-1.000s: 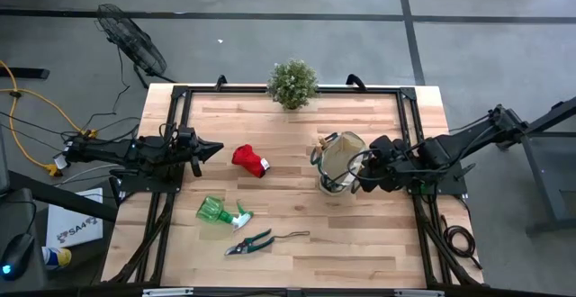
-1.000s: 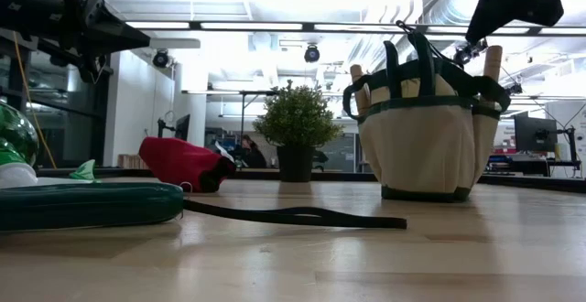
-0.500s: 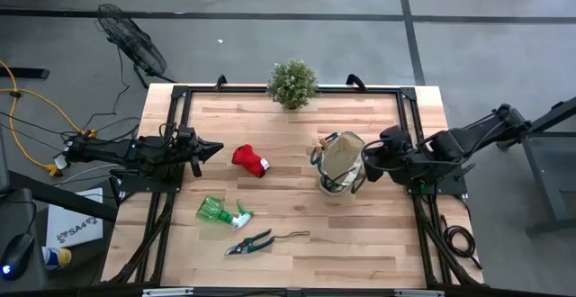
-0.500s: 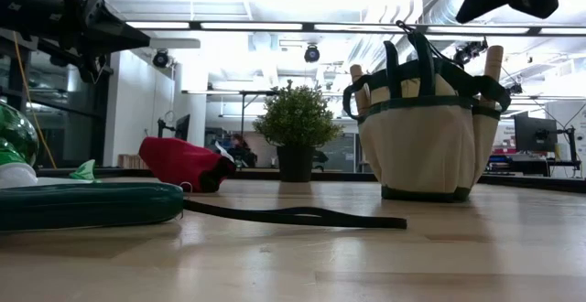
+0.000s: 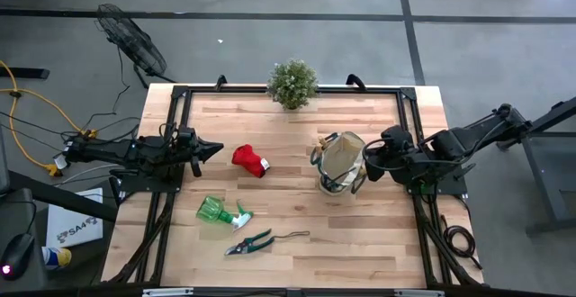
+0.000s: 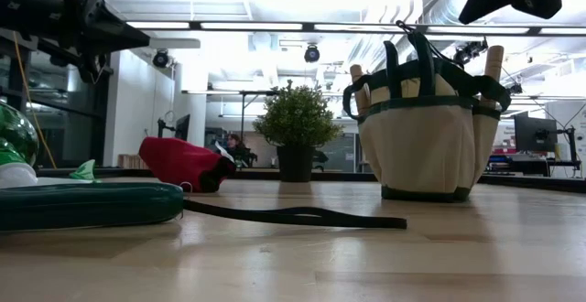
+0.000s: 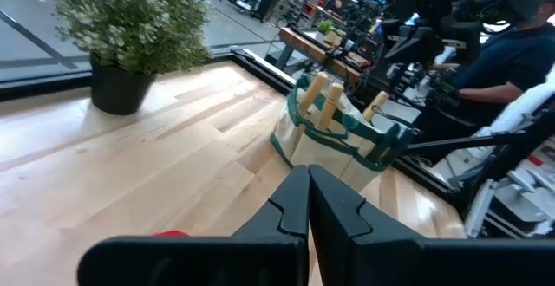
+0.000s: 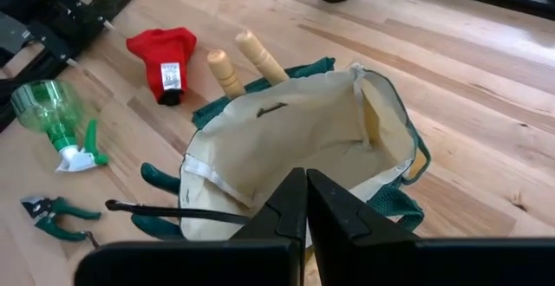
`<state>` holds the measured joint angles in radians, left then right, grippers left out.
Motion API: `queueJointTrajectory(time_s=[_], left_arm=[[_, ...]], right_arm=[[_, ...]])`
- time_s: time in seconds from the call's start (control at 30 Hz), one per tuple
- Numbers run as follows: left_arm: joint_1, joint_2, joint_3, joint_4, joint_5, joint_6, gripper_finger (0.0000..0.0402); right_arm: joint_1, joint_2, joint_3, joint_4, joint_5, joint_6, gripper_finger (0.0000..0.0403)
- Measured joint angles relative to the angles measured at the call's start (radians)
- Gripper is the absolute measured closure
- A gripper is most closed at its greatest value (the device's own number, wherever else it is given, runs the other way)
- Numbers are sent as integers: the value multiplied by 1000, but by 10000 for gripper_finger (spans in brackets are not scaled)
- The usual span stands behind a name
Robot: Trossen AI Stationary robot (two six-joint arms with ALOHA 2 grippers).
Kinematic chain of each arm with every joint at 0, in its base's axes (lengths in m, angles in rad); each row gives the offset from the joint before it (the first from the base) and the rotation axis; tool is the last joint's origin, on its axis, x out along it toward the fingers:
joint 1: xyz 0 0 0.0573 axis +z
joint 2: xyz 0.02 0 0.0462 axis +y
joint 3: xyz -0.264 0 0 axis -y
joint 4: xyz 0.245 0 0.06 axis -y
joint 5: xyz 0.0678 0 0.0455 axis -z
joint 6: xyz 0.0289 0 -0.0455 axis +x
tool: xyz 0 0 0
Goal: Pick & Place Garden tools in Gardening bag
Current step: Adjust the gardening bag on the table
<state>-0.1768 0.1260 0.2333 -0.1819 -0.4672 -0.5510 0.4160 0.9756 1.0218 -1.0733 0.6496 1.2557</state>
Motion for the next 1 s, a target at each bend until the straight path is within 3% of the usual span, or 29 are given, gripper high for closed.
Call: queueJointTrajectory(time_s=[0.23,0.43,0.77,1.0], left_arm=[[0,34,0,31,108,-9,402],[0,159,0,166,125,11,402],[0,579,17,473,228,23,402],[0,901,197,487,252,152,396]], right_arm=[[0,0,0,2,-52,-46,401],[0,0,0,9,-31,-48,401],[0,0,0,9,-28,-48,401],[0,0,0,9,-50,-55,401]])
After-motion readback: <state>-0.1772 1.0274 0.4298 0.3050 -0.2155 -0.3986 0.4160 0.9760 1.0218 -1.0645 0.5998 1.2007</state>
